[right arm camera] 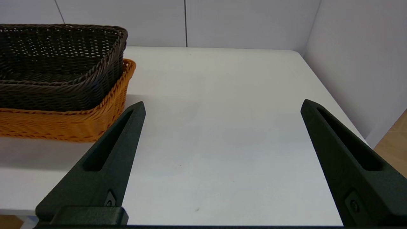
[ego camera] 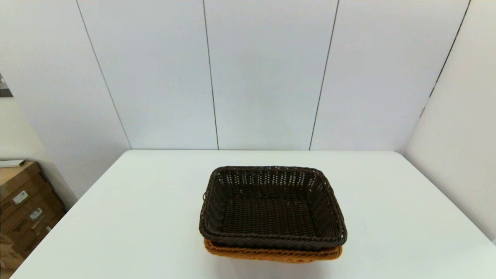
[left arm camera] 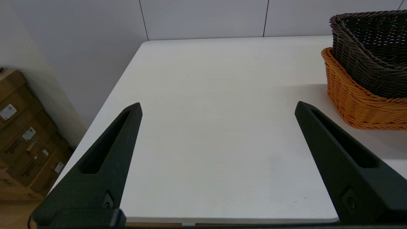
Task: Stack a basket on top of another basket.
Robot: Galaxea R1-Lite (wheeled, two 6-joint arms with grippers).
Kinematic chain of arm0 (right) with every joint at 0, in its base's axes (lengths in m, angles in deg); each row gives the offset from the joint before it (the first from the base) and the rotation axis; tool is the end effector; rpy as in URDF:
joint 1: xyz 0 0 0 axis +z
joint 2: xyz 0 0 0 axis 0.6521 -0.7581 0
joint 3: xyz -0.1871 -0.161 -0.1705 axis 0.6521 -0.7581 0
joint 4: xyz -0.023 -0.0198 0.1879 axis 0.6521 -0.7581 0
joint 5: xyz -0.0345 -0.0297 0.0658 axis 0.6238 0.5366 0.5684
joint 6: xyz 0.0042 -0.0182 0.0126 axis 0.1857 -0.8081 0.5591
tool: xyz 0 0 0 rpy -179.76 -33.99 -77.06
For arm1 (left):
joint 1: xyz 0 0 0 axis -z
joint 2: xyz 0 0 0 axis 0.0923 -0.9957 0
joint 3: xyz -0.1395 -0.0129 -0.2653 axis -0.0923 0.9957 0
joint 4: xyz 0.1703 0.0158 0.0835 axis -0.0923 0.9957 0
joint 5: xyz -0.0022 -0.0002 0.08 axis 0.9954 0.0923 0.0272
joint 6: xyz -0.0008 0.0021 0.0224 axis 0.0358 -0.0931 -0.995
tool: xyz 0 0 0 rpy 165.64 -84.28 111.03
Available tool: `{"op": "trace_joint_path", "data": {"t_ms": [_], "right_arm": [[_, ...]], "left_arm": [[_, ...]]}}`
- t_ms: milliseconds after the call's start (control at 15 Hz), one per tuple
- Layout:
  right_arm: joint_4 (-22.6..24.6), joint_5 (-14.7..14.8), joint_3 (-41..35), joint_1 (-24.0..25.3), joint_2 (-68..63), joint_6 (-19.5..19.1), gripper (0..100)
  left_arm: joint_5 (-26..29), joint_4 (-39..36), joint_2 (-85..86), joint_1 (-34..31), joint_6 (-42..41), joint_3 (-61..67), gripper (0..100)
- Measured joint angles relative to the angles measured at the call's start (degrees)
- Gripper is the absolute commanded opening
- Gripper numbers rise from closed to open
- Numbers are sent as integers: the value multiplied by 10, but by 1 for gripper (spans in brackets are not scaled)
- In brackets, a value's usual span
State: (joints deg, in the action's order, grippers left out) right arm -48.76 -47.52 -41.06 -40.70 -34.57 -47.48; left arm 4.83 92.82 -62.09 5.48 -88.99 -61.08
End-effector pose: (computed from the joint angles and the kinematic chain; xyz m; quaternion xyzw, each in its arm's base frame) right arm -0.0230 0.0000 0.0762 -0.0045 -0.0022 0.0028 1.0000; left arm -0.0251 0.0004 0.0761 0.0040 0.0199 0.0043 0.9998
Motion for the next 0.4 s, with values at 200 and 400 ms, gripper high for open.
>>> {"op": "trace_joint_path", "data": {"t_ms": [200, 400], "right_arm": [[0, 0, 0, 0, 0, 0, 100], [0, 0, 0, 0, 0, 0, 100]], "left_arm": [[0, 0, 0, 0, 0, 0, 100], [0, 0, 0, 0, 0, 0, 100]]}}
